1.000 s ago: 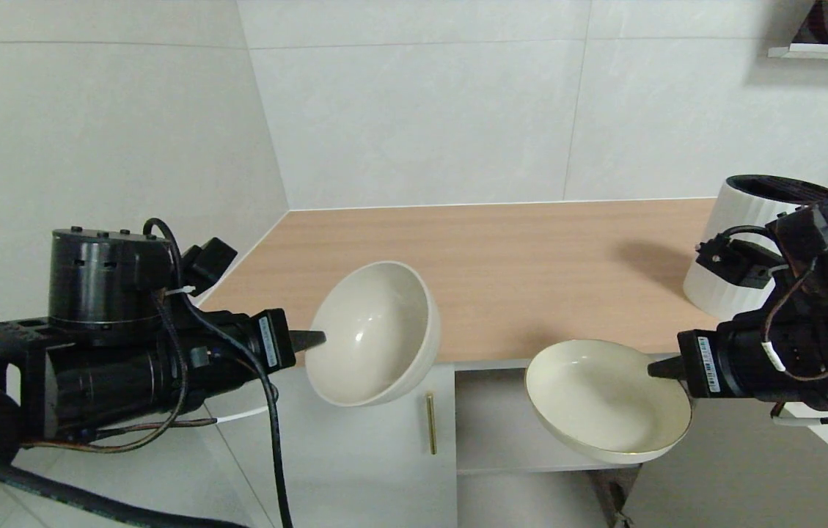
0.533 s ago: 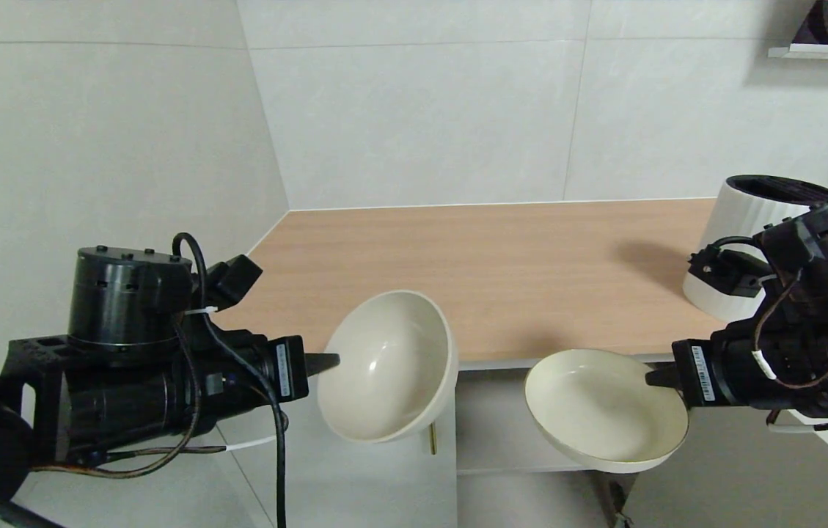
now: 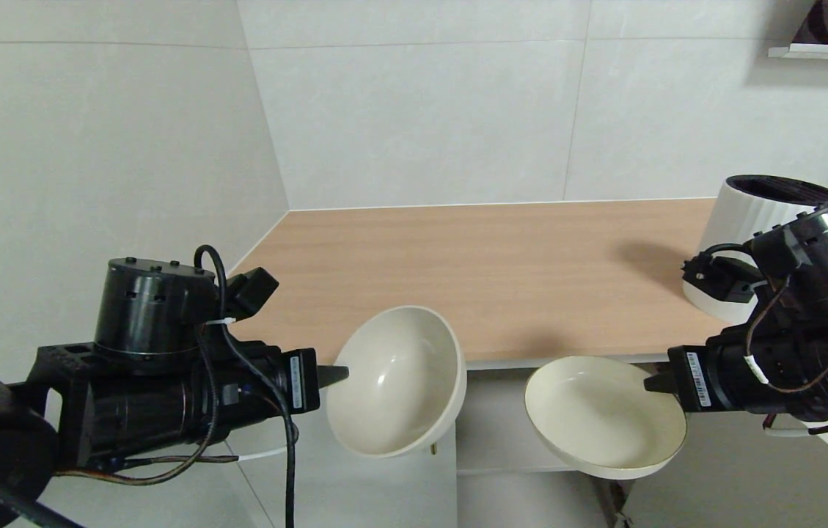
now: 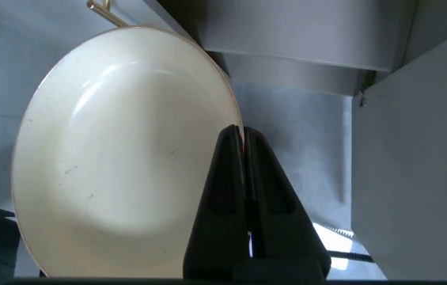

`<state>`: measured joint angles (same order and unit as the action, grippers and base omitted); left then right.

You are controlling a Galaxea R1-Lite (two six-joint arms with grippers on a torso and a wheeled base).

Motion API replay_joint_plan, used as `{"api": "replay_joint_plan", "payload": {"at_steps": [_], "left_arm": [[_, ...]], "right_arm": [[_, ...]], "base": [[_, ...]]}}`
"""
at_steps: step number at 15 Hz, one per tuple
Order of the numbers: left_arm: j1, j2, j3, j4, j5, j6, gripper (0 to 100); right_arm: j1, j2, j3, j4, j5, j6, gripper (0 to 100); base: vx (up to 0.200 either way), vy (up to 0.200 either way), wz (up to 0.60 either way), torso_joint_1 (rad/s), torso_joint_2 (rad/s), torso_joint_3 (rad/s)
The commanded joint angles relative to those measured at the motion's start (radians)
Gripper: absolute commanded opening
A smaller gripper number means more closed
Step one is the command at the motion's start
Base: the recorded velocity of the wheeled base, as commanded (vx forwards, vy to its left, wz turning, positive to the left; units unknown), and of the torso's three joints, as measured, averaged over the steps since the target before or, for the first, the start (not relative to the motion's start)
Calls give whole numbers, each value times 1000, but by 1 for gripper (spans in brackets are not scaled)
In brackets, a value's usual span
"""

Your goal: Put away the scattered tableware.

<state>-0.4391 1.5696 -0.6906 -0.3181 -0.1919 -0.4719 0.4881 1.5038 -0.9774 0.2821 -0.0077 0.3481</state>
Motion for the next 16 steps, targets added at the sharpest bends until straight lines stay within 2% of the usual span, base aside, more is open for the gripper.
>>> {"api": "replay_joint_plan", "payload": {"at_steps": [1,4,16], "left_arm": [[-1,7,0,-1,0,-1,0],[-1,7,0,-1,0,-1,0],[-1,6,0,-3,0,-1,0]], "right_arm": [[1,4,0,0,0,0,0],[0,7,0,0,0,0,0],[0,26,0,0,0,0,0]], "base": [[0,0,0,0,0,0],[0,0,0,-103,246,146],[0,0,0,-182,472,280]]}}
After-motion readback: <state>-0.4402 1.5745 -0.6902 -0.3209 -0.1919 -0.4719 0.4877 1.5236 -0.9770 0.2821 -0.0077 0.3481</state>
